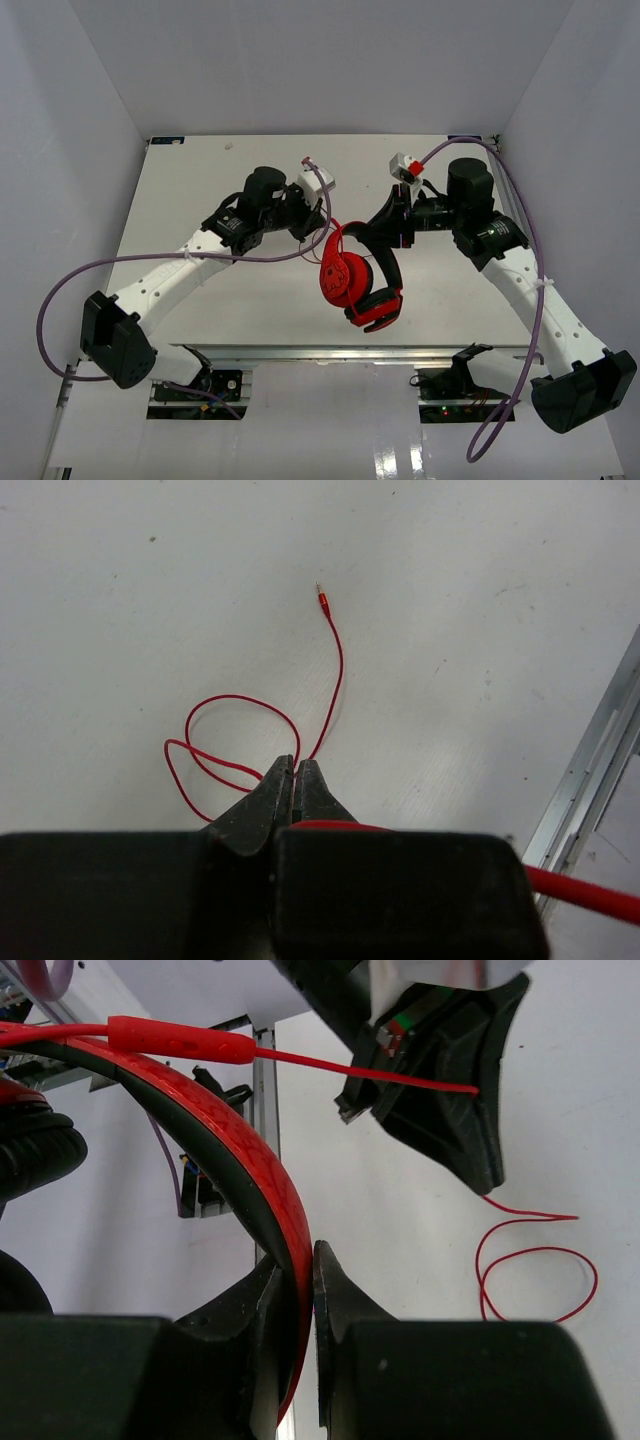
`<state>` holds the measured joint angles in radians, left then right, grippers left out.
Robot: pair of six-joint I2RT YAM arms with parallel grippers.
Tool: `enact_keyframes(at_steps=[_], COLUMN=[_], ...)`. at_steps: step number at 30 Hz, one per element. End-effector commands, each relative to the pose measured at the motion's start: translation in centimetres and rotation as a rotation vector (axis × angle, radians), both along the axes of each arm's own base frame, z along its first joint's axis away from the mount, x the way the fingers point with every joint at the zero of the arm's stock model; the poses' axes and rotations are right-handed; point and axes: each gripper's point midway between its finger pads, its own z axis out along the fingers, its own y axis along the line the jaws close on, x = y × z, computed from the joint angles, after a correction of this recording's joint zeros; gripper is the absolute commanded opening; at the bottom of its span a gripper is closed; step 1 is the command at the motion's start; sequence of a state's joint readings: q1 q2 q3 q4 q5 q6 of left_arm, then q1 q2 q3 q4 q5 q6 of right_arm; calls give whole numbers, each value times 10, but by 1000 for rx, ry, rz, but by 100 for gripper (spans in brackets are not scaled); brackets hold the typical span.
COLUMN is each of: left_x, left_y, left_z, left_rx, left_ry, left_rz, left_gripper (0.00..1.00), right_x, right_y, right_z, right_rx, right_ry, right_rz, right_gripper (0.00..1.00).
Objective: Wrap the headphones
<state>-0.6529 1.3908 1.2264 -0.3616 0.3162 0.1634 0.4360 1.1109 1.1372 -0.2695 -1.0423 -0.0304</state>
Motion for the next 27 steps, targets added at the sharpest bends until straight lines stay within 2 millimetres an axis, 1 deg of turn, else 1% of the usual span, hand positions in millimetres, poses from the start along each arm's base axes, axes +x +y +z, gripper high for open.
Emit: enact_keyframes(at_steps=[1,2,5,6,7,9,18,20,23,26,27], left_x=[-8,-10,-15,-16,-19,-22,-20,-19,-15,-12,-11], left_y=[3,5,4,3,3,-3,-26,-29,-35,-40,-43], left_z=[41,42,54,55,50,58,45,44,38,36,33], left_rx=[-214,-237,-339,-366,-377,-447,-633,-654,-669,-690,-691], left_ry=[-53,-45,-57,-56,-42,-47,-51,-62,-82,-113,-117], left_rz=[15,19,14,13,7,-22,-111,-129,-152,-167,-168], left_gripper=[7,8,15,18,18,21,36,43,50,55,57], right_x=[-8,-6,-1,0,1,2,19,24,30,36,38], right_y=[-9,-11,-16,-17,-18,-19,-25,-27,-29,-30,-30], right_z=[50,53,59,62,64,67,96,102,111,117,118], right_rx=[80,82,90,93,96,105,162,170,183,191,194], right_ry=[-76,-78,-75,-72,-64,-55,1,4,12,28,38], right_rz=[0,-12,-37,-43,-50,-60,-140,-162,-194,-220,-231], right_gripper=[8,8,8,8,8,8,8,8,8,8,8])
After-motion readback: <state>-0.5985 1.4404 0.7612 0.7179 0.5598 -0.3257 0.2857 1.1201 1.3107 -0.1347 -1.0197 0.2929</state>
